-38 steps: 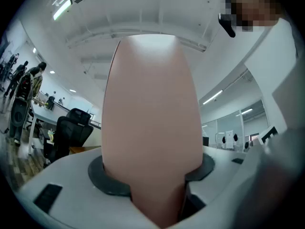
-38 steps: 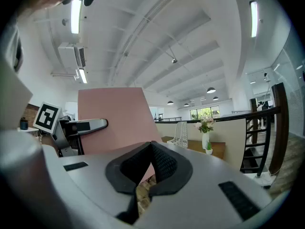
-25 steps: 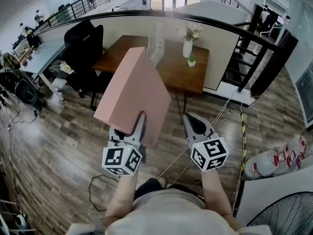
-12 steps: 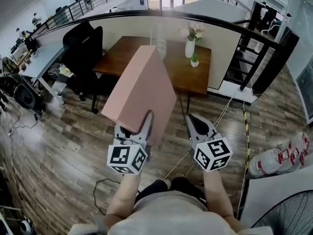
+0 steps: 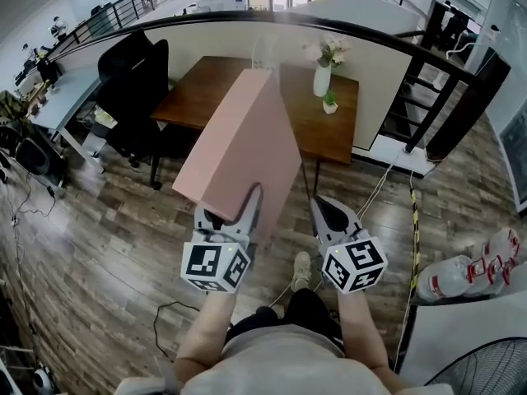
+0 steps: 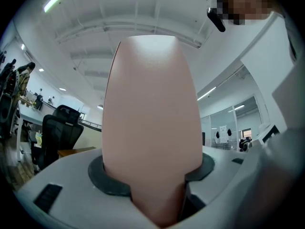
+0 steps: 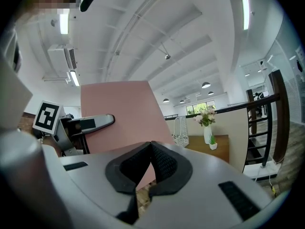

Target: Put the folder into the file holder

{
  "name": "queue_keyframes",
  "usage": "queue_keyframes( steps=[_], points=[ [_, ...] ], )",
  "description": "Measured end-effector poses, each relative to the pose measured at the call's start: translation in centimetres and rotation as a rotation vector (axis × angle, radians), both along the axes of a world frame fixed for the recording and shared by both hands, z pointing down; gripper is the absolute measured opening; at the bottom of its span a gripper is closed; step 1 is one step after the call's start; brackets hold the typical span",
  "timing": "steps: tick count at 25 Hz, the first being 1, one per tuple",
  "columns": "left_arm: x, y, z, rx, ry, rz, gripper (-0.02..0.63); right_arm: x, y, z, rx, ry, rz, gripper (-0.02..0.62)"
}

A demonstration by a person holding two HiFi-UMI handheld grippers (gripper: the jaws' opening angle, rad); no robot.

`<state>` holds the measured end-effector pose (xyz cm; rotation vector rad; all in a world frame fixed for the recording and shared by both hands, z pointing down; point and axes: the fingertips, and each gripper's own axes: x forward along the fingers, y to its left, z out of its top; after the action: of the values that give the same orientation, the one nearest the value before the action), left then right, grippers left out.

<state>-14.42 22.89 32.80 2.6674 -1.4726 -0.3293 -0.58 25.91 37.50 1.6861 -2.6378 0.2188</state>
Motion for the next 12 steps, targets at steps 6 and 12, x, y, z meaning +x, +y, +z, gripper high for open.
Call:
queue_keyframes(
  steps=[6, 12],
  points=[
    [1.6, -4.9, 0.7, -0.008, 0.005, -0.040, 0.296, 1.8, -5.6, -0.1, 0.014, -0.019, -0.033, 0.009],
    [3.7, -10.6, -0.3, 0.011, 0.019, -0.102, 0.296, 4.4, -13.1, -0.7, 0.018, -0.023, -0.086, 0.009]
  ],
)
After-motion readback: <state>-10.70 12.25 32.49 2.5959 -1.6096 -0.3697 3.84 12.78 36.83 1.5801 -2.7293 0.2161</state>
